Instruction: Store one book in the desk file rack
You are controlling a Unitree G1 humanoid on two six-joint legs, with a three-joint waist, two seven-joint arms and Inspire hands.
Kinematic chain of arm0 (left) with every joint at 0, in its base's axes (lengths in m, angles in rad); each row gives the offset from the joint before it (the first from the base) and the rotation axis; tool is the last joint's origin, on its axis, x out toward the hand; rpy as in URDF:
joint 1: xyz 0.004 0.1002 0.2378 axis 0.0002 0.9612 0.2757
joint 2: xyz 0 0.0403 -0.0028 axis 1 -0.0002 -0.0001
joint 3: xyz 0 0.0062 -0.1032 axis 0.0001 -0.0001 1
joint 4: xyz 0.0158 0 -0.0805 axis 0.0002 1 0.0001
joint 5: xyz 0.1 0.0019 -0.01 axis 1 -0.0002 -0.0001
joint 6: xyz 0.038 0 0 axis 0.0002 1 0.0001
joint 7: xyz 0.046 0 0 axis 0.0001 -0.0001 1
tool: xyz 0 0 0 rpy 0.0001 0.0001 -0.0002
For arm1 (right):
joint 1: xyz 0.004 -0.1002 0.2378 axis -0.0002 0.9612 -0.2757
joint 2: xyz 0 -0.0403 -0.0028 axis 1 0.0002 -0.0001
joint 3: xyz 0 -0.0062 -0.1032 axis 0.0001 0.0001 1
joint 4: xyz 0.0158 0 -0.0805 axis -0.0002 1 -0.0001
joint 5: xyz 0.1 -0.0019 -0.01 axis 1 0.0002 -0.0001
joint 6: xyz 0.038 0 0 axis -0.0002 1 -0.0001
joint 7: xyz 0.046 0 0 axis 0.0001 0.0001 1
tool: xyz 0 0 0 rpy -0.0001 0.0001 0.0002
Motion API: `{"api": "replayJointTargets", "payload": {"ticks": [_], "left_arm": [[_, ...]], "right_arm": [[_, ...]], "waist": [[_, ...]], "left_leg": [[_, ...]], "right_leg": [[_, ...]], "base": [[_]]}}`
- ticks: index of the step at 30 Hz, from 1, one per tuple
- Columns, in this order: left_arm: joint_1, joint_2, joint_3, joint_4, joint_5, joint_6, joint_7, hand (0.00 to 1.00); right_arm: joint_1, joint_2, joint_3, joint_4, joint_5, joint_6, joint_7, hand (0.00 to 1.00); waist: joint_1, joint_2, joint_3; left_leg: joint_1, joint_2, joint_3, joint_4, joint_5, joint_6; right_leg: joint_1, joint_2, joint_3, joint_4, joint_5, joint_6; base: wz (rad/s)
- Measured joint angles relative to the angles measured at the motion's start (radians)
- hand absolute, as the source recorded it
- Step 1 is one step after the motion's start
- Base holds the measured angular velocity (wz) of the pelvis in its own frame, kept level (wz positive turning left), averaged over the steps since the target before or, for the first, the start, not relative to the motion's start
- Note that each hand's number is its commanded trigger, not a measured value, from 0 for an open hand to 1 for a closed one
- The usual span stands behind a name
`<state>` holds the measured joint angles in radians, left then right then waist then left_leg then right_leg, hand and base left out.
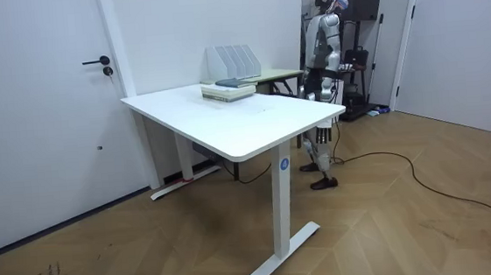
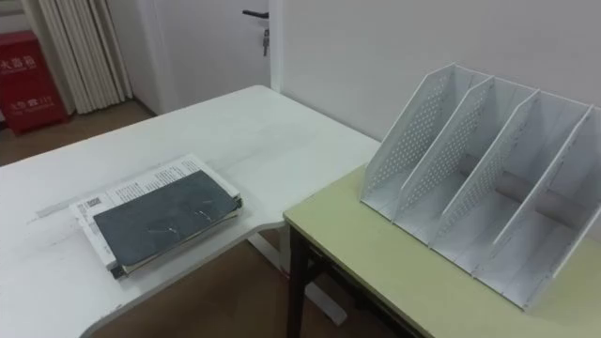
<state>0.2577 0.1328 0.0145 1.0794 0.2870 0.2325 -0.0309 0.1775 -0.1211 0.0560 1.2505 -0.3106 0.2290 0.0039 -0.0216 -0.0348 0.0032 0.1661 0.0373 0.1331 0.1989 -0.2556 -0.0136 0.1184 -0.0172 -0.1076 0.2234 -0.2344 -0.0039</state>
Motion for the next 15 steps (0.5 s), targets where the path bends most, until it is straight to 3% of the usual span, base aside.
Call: {"api": "replayJointTargets", "payload": {"ticks": [15], "left_arm": [[-0.003, 0.000, 0.003, 0.001, -0.001, -0.014, 0.010, 0.00]], "right_arm": [[-0.003, -0.001, -0.001, 0.001, 0.009, -0.013, 0.000, 0.00]], "waist": [[0.001, 0.004, -0.0004]], "left_leg": [[0.002, 0.000, 0.000, 0.000, 0.000, 0.000]], "right_leg": [[0.004, 0.000, 0.001, -0.002, 0.000, -0.001]], "base": [[0.00]]}}
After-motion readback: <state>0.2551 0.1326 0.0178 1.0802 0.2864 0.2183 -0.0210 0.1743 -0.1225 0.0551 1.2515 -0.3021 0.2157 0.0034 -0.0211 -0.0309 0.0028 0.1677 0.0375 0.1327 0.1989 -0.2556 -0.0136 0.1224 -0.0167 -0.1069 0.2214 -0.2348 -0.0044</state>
